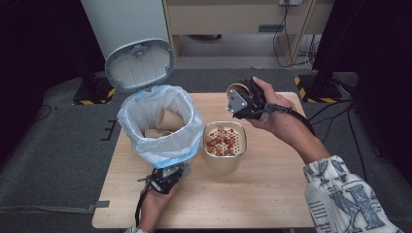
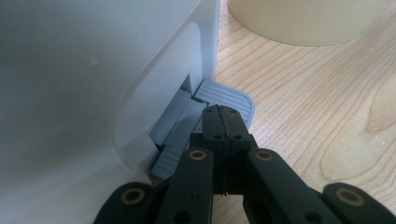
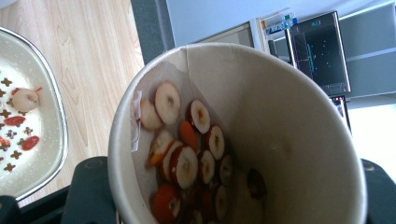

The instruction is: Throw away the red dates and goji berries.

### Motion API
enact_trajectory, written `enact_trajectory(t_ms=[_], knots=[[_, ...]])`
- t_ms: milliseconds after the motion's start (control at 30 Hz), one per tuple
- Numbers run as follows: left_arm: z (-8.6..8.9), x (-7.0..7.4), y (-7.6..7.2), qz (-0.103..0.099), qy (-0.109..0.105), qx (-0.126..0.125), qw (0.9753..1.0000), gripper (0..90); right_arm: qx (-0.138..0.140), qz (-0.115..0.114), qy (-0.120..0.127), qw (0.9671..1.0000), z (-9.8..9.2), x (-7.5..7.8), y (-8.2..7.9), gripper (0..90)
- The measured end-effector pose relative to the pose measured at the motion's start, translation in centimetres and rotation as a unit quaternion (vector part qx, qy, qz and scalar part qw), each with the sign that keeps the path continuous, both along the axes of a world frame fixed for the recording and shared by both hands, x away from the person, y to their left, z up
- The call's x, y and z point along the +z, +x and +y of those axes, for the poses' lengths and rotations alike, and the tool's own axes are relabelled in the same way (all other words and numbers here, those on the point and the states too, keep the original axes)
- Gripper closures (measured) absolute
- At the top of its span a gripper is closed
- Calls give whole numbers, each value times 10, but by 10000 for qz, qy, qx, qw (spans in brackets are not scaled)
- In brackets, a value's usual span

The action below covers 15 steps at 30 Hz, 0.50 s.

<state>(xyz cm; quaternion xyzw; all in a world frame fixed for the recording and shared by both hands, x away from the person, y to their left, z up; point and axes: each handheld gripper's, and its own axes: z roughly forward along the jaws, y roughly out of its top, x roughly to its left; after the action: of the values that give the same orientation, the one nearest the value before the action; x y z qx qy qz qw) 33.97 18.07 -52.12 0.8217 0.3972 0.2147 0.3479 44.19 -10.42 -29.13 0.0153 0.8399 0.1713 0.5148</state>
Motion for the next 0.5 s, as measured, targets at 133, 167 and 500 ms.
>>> enact_trajectory(t_ms=[133, 167, 500], knots=[[0, 0, 0, 4, 0, -3, 10000, 898, 10, -23, -18, 10000, 0, 1, 0, 359], [0, 0, 0, 3, 1, -1, 10000, 898, 7, -43, -56, 10000, 1, 2, 0, 359], [0, 0, 0, 4, -1, -5, 10000, 898, 49, -380, -770, 9963, 6, -4, -2, 362]])
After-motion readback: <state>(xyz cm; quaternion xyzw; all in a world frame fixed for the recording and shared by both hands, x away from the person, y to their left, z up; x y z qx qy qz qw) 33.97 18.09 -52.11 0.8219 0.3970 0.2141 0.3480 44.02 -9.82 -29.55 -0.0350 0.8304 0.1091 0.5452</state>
